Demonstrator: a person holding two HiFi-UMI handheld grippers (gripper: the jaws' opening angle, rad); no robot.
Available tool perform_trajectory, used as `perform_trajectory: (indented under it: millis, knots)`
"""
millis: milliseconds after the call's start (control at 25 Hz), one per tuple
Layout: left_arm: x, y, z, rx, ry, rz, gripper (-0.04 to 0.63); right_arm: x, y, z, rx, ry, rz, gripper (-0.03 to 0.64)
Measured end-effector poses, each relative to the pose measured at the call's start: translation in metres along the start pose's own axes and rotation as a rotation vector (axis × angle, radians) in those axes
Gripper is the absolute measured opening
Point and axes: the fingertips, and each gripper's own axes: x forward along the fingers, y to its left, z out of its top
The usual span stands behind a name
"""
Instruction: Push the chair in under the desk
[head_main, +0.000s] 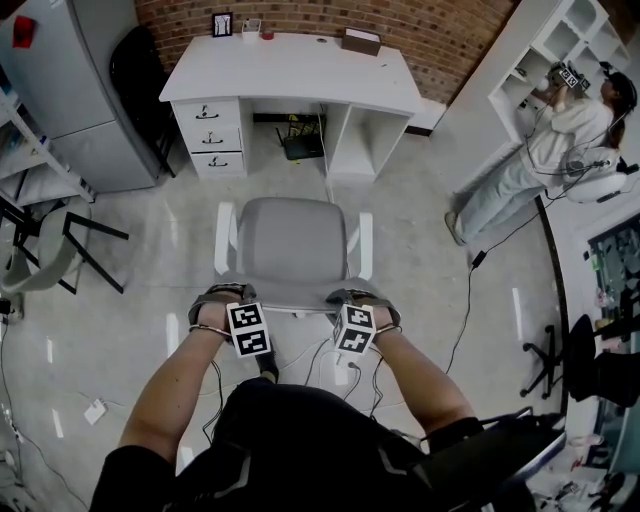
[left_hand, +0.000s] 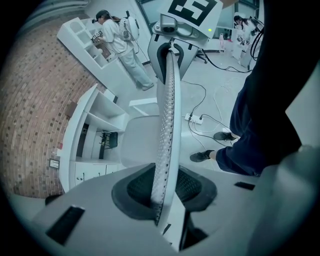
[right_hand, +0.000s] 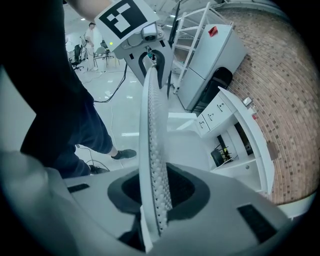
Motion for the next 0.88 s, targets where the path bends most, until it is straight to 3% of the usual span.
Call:
perform_trajectory:
  millis: [480, 880]
  knots:
    - [0.009, 0.020, 0.002, 0.012, -0.031, -0.038, 0.091, 0.013, -0.030, -0.004, -0.001, 0.057, -0.011, 0.083]
    - [0.019, 0.046, -0.002, 0.049, -0.091, -0.010, 0.077, 0.029, -0.062, -0.001, -0.028, 0.102, -0.044, 0.074]
